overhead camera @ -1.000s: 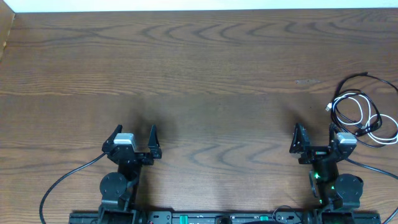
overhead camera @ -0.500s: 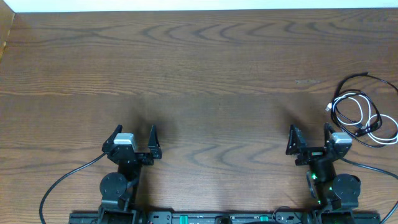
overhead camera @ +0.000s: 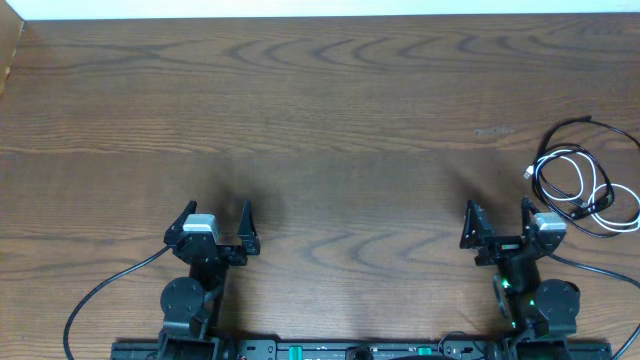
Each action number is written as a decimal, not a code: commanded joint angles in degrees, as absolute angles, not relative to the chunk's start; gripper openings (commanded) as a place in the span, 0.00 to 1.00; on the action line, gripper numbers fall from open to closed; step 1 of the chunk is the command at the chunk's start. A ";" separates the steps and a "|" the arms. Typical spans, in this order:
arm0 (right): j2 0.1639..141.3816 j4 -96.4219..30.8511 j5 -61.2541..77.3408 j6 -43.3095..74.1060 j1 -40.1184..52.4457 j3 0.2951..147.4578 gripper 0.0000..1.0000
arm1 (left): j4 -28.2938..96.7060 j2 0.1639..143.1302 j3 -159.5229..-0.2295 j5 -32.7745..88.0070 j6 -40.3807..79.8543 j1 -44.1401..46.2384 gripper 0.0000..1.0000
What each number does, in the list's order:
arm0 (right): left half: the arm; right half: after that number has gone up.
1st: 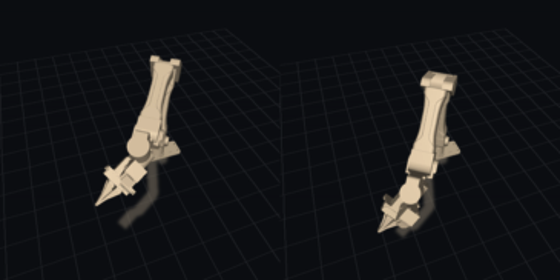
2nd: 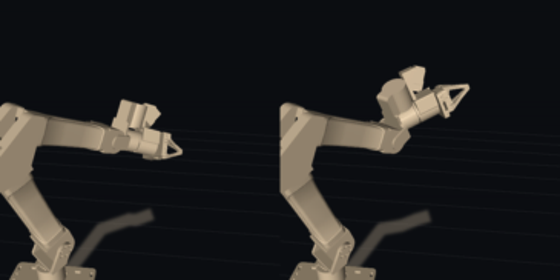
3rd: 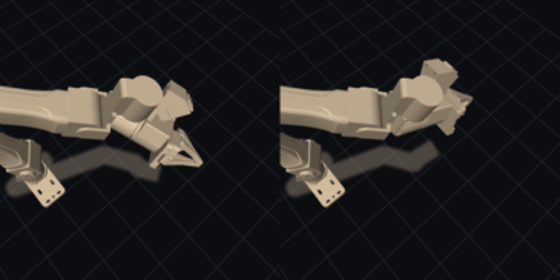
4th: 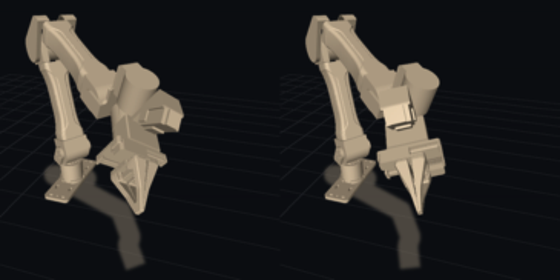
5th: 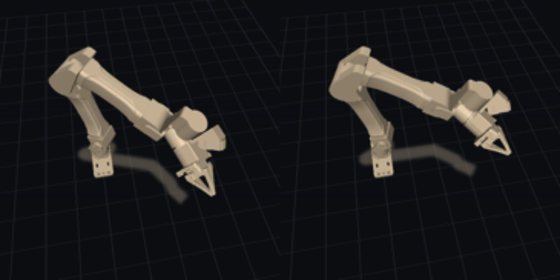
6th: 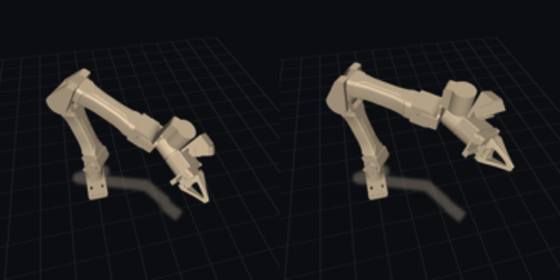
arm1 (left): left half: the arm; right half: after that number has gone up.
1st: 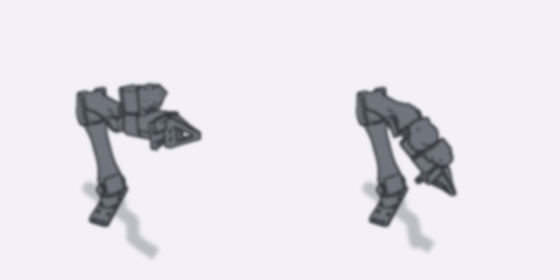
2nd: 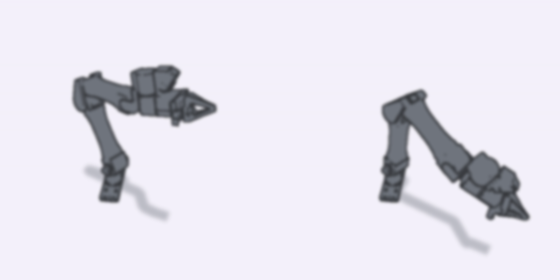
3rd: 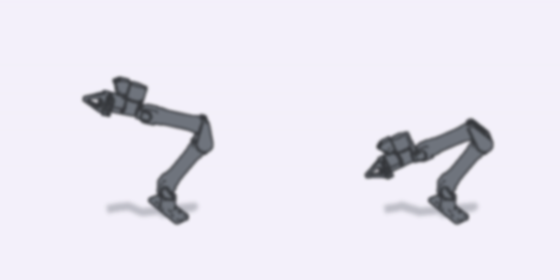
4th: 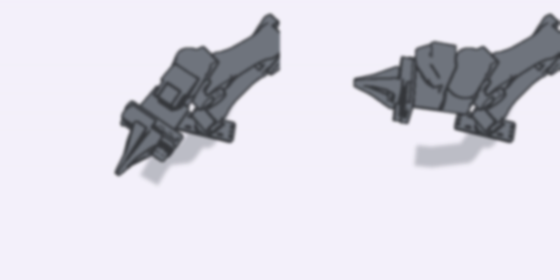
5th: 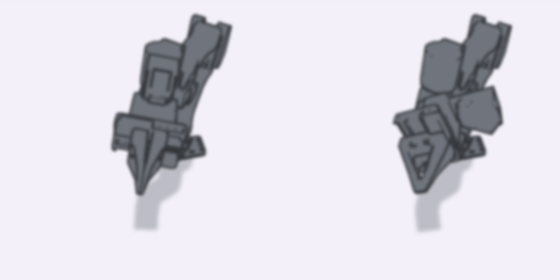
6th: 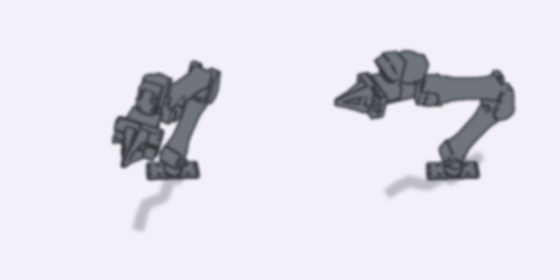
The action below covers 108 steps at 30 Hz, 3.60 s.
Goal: Untangle cables
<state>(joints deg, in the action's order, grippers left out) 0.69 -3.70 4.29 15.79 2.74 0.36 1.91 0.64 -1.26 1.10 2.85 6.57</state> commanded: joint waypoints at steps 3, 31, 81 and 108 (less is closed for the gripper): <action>0.27 -3.97 4.23 16.05 1.04 0.32 0.99 | 4.19 0.38 -0.23 -0.49 2.15 6.50 0.98; 0.30 -3.99 4.23 -0.10 -1.30 0.32 0.99 | 4.21 0.38 -0.23 -0.49 2.15 6.50 0.98; 0.34 -4.01 4.23 -0.08 -1.30 0.32 0.99 | 4.21 0.38 -0.23 -0.49 2.15 6.50 0.98; 0.34 -4.01 4.23 -0.08 -1.30 0.32 0.99 | 4.21 0.38 -0.23 -0.49 2.15 6.50 0.98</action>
<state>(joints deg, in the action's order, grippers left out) 0.69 -3.70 4.29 0.75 -0.91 0.36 1.93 0.64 -1.26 1.10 2.85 6.57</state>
